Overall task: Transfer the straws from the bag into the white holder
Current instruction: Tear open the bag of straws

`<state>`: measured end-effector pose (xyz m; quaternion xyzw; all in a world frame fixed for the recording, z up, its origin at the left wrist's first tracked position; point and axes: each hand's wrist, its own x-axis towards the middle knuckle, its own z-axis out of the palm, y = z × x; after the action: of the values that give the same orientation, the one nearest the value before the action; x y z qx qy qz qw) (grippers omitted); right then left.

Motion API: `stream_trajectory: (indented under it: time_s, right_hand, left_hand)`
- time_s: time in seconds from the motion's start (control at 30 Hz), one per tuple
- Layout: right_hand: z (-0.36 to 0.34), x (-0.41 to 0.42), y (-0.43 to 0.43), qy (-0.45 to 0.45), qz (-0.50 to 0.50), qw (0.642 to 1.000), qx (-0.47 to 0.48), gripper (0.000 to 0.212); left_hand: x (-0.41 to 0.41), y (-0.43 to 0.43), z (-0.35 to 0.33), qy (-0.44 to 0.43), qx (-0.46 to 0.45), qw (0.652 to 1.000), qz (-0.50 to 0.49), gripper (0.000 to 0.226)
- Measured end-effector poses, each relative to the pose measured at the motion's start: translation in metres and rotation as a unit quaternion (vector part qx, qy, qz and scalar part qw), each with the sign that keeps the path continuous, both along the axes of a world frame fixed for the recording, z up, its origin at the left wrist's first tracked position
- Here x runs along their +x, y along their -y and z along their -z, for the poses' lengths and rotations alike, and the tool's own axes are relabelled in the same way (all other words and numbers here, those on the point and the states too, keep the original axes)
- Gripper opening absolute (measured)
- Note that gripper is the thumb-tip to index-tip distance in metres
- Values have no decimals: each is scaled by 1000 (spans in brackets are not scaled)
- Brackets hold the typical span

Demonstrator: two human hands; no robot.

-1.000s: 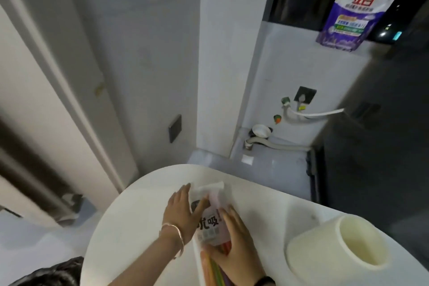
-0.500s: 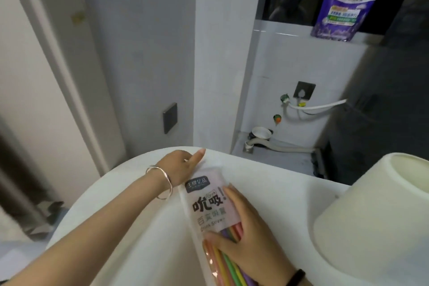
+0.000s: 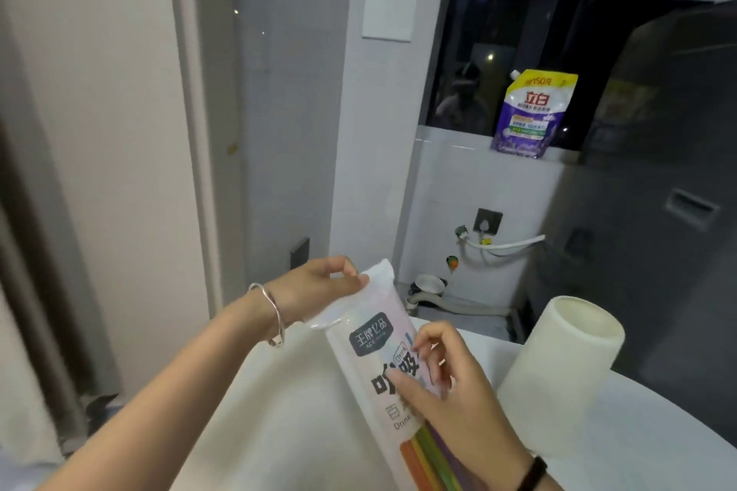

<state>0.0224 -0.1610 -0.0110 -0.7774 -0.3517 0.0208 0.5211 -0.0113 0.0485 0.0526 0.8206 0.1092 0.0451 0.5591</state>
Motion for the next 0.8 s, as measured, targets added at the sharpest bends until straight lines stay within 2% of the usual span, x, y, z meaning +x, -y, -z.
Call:
stream_trajectory:
  time_s: [0.13, 0.23, 0.43, 0.53, 0.67, 0.8]
  right_hand:
    - [-48, -26, 1, -34, -3, 995, 97, 12]
    - [-76, -47, 6, -51, -14, 991, 121, 8]
    - [-94, -82, 34, -121, 2, 985, 123, 46]
    - [-98, -96, 49, -106, 11, 986, 129, 60]
    - [-104, -104, 68, -77, 29, 988, 134, 57]
    - [-107, -108, 83, -97, 28, 985, 137, 36]
  left_hand:
    - [-31, 30, -39, 57, 9, 998, 8, 23]
    - [-55, 51, -54, 98, 26, 995, -2, 23]
    - [-99, 91, -53, 93, -123, 987, 49, 26]
    - [-109, 107, -44, 95, -173, 979, 59, 22]
    - [-112, 132, -39, 113, -182, 976, 44, 19]
    - [-116, 148, -40, 133, -192, 972, 41, 26]
